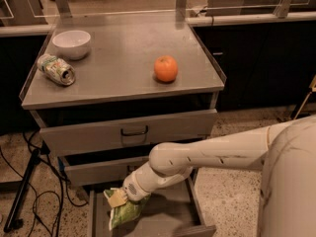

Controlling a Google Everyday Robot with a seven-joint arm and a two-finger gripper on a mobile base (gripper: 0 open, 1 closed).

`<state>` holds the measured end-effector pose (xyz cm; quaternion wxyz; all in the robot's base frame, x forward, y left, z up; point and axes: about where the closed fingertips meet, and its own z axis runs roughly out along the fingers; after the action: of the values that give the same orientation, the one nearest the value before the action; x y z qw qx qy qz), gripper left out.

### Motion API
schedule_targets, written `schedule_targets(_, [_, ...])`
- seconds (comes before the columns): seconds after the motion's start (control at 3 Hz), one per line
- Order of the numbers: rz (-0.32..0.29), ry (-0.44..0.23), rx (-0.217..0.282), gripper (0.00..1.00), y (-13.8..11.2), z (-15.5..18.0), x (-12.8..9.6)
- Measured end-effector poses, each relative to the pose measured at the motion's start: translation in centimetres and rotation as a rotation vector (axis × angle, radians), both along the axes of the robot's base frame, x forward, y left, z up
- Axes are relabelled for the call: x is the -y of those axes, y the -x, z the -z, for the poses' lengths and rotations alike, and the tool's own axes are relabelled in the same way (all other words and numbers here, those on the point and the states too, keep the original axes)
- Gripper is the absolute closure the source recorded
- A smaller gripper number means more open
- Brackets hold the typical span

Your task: Place green jalapeno chip bag into bottom drawer

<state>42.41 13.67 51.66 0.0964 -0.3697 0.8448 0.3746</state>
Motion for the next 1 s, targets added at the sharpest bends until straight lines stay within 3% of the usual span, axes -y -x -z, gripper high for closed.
schedule_targets(0.33, [0.0, 0.0, 0.0, 1.0, 0.0, 0.0, 0.0])
schedule_targets(1.0, [0.027, -0.007, -0.067, 1.0, -0.5, 5.6, -1.9])
